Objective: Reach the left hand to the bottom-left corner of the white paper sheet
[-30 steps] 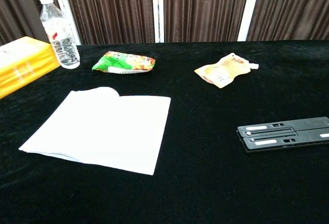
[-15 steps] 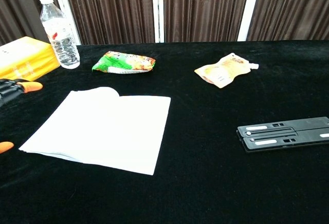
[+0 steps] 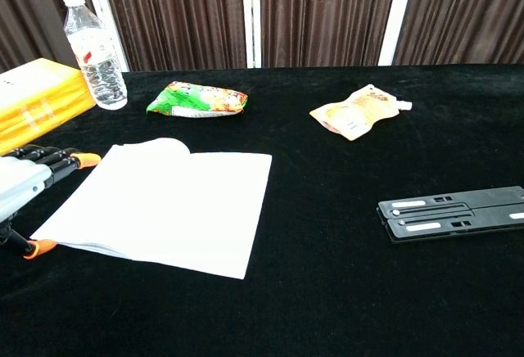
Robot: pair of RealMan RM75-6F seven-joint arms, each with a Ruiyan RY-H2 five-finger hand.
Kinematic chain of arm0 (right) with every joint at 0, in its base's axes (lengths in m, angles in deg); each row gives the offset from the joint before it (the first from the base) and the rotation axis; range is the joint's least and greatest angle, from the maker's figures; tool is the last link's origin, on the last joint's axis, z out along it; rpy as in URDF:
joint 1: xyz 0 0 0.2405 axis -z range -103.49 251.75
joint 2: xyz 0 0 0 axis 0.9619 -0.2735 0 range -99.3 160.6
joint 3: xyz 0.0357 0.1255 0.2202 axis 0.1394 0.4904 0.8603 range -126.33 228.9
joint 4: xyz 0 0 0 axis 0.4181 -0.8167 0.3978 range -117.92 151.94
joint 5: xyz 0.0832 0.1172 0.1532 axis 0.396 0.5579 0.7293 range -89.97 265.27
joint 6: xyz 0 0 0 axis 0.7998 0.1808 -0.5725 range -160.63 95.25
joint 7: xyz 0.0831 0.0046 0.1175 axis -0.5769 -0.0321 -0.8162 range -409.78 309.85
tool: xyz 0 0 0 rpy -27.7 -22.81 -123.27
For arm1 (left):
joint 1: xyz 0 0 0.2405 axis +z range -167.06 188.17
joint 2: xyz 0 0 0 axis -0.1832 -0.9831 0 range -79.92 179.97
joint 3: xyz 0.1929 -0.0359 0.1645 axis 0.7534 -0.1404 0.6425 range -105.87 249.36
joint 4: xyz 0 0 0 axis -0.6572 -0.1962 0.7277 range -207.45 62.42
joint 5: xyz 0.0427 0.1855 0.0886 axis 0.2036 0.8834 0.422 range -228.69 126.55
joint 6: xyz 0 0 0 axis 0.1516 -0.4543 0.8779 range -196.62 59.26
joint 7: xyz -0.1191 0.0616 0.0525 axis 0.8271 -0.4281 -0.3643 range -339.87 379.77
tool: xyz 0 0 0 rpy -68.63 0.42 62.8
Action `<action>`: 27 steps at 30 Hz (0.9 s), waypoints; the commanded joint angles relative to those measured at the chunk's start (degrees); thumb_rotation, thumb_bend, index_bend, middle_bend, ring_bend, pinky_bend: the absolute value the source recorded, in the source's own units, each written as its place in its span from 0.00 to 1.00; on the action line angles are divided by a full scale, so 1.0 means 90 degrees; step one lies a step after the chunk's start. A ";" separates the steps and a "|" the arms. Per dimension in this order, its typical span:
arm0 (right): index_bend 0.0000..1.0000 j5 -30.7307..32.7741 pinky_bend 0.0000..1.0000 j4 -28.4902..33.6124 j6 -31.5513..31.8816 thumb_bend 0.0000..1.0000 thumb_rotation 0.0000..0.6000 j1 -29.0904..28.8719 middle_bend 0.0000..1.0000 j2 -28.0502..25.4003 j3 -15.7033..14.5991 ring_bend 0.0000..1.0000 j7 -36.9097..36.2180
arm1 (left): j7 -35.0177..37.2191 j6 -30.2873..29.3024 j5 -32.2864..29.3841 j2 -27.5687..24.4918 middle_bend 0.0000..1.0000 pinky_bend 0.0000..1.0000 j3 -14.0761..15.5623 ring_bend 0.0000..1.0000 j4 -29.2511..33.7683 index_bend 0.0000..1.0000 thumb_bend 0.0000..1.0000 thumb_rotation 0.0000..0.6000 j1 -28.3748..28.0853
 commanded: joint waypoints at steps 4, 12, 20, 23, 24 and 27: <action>0.00 0.0008 0.00 -0.0002 -0.0017 0.07 1.00 -0.0001 0.00 0.0015 -0.0007 0.00 0.0023 | 0.0019 0.0038 -0.0069 0.0112 0.00 0.00 0.0069 0.00 -0.0140 0.00 0.27 1.00 -0.0068; 0.00 -0.0002 0.00 0.0013 -0.0012 0.07 1.00 0.0000 0.00 0.0005 -0.0010 0.00 -0.0006 | -0.0087 0.0043 -0.0133 0.0251 0.00 0.00 0.0099 0.00 -0.0327 0.00 0.28 1.00 -0.0178; 0.00 0.0003 0.00 0.0021 -0.0029 0.07 1.00 -0.0003 0.00 -0.0008 -0.0017 0.00 -0.0039 | -0.0162 0.0011 -0.0112 0.0435 0.00 0.00 0.0151 0.00 -0.0557 0.00 0.35 1.00 -0.0273; 0.00 -0.0002 0.00 0.0019 -0.0026 0.07 1.00 -0.0002 0.00 -0.0008 -0.0019 0.00 -0.0041 | -0.0126 -0.0078 -0.0033 0.0472 0.00 0.00 0.0178 0.00 -0.0597 0.00 0.48 1.00 -0.0279; 0.00 -0.0003 0.00 0.0020 -0.0028 0.07 1.00 -0.0003 0.00 -0.0007 -0.0020 0.00 -0.0041 | -0.0109 -0.0111 0.0008 0.0473 0.00 0.00 0.0191 0.00 -0.0602 0.00 0.51 1.00 -0.0280; 0.00 -0.0001 0.00 0.0021 -0.0039 0.07 1.00 -0.0005 0.00 -0.0006 -0.0024 0.00 -0.0035 | -0.0038 -0.0257 0.0176 0.0458 0.00 0.00 0.0238 0.00 -0.0597 0.00 0.56 1.00 -0.0277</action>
